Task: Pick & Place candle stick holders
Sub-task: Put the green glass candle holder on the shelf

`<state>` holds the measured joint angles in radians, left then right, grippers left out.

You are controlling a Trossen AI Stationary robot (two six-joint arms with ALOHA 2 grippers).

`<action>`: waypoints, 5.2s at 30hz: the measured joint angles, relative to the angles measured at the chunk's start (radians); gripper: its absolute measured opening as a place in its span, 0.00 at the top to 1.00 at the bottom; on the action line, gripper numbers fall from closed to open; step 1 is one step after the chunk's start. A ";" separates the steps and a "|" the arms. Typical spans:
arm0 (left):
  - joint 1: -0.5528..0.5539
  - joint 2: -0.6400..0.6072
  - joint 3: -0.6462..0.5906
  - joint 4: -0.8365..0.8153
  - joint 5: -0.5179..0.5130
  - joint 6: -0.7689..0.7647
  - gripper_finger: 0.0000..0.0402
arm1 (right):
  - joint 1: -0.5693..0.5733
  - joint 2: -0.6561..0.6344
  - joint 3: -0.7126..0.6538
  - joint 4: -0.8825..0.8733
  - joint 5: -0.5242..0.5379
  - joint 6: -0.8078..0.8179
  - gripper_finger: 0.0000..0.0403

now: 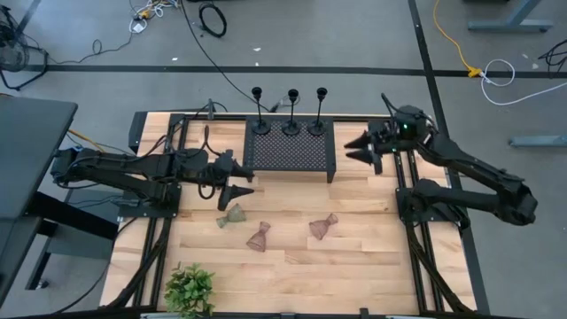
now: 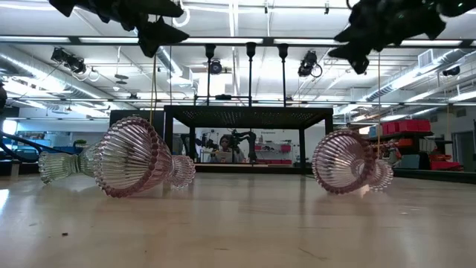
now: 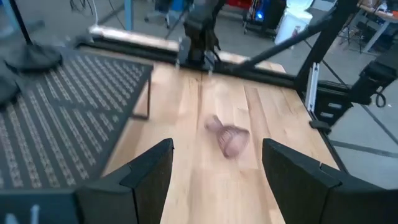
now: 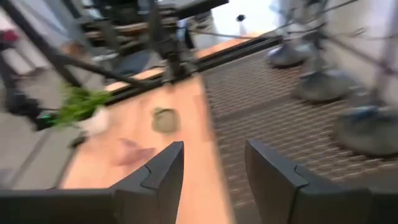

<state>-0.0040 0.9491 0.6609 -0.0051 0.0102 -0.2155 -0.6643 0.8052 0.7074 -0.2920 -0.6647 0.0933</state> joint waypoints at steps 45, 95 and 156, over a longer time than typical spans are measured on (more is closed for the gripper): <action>-0.421 0.380 0.200 -0.910 -0.130 0.027 0.38 | 0.521 -0.079 0.000 -0.050 0.370 0.134 0.58; -0.577 0.640 0.313 -0.899 -0.368 1.534 0.38 | 0.545 -0.079 0.001 0.033 0.440 0.269 0.58; -0.427 0.648 0.413 -0.781 -0.269 0.936 0.58 | 0.692 -0.074 0.001 0.075 0.552 0.267 0.58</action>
<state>-0.4313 1.5969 1.0737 -0.7858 -0.2588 0.7206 0.0280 0.7313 0.7086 -0.2169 -0.1123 0.3606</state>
